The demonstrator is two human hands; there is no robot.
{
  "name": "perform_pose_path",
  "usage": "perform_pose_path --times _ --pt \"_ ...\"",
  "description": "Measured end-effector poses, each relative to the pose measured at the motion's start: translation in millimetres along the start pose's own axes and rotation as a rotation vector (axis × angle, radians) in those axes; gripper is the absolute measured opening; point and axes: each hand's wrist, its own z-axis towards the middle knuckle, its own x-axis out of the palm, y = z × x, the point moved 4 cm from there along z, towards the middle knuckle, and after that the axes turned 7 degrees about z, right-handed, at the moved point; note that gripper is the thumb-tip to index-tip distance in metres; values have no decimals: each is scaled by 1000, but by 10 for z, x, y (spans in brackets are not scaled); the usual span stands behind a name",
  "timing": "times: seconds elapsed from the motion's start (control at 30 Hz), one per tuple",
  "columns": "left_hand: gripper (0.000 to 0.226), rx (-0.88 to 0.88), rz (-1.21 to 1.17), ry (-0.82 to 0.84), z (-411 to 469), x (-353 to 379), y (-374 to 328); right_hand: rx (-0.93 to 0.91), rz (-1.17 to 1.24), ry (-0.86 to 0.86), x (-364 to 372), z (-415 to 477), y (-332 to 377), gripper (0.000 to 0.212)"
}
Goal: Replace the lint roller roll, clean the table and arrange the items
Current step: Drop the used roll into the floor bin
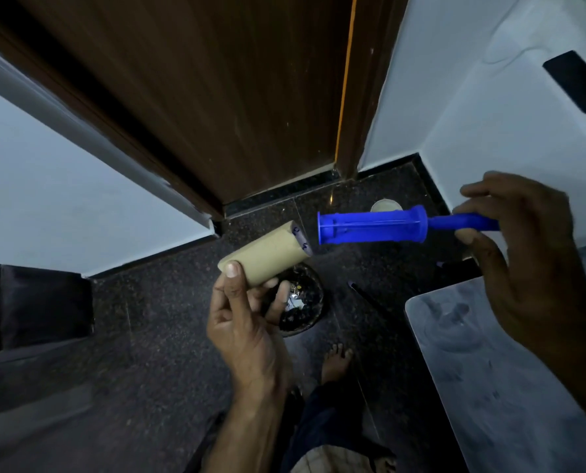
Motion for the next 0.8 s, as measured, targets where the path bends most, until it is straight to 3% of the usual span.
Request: perform_pose_path --times 0.3,0.53,0.7,0.8 --pt "21 -50 18 -38 334 -148 351 62 161 40 372 21 -87 31" --pt "19 -243 157 -269 935 -689 1559 86 235 97 891 -104 -220 26" --pt "39 -434 200 -415 1371 -935 2366 84 226 124 1203 -150 -357 27" --pt "37 -489 194 -440 1602 -984 2702 71 220 150 1363 -192 -418 27"
